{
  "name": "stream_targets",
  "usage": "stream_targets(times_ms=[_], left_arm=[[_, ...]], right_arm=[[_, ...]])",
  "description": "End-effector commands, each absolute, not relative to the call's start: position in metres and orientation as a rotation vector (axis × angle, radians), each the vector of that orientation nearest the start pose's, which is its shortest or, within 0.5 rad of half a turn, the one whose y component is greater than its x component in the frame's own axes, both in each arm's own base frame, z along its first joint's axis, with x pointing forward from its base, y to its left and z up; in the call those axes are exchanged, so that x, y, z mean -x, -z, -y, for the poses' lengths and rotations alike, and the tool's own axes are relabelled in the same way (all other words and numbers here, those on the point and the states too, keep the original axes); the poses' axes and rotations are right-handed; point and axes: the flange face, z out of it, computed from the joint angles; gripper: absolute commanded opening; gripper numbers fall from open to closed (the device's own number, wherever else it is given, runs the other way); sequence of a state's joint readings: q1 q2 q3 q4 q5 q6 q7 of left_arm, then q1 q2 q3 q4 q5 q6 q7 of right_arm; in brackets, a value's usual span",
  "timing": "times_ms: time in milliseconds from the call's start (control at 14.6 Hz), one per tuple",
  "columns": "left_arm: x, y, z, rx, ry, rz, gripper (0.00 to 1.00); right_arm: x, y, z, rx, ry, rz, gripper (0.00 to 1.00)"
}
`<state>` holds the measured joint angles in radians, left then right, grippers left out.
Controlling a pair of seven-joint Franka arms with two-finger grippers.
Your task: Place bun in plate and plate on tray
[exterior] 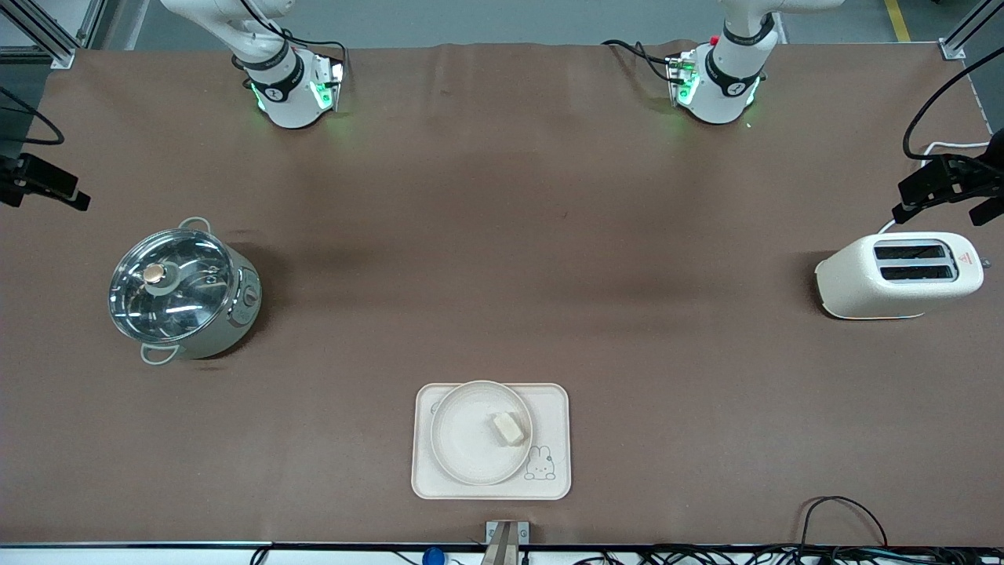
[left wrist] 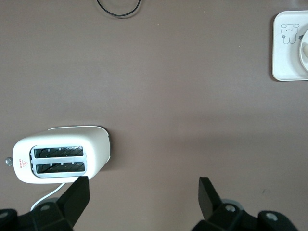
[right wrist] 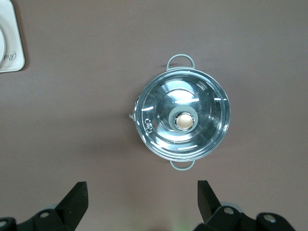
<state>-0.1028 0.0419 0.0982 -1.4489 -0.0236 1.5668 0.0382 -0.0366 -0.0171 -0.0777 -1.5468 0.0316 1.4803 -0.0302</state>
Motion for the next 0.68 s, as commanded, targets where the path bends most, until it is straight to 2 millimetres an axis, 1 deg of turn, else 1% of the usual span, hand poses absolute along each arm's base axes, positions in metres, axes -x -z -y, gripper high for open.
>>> stream_targets(times_ms=[0, 68, 137, 274, 342, 547, 615], left_arm=[[-0.568, -0.661, 0.005, 3.156, 0.112, -0.056, 1.00], [-0.568, -0.661, 0.004, 3.155, 0.112, -0.053, 1.00], [-0.568, -0.664, 0.003, 3.154, 0.122, -0.051, 1.00], [-0.567, -0.666, 0.003, 3.151, 0.126, -0.043, 1.00], [-0.567, -0.666, 0.003, 3.151, 0.126, -0.046, 1.00], [-0.568, -0.665, 0.002, 3.145, 0.124, -0.043, 1.00], [-0.568, -0.665, 0.002, 3.145, 0.124, -0.043, 1.00]], right_arm=[[-0.520, -0.639, 0.043, 3.125, -0.064, -0.076, 1.00], [-0.514, -0.639, 0.034, 3.127, -0.069, -0.054, 1.00], [-0.504, -0.645, 0.030, 3.128, -0.054, -0.045, 1.00], [-0.493, -0.650, 0.007, 3.137, -0.067, 0.019, 1.00], [-0.487, -0.652, 0.001, 3.142, -0.082, 0.038, 1.00], [-0.483, -0.648, 0.008, 3.139, -0.123, 0.030, 1.00], [-0.483, -0.645, 0.003, 3.140, -0.133, 0.044, 1.00]])
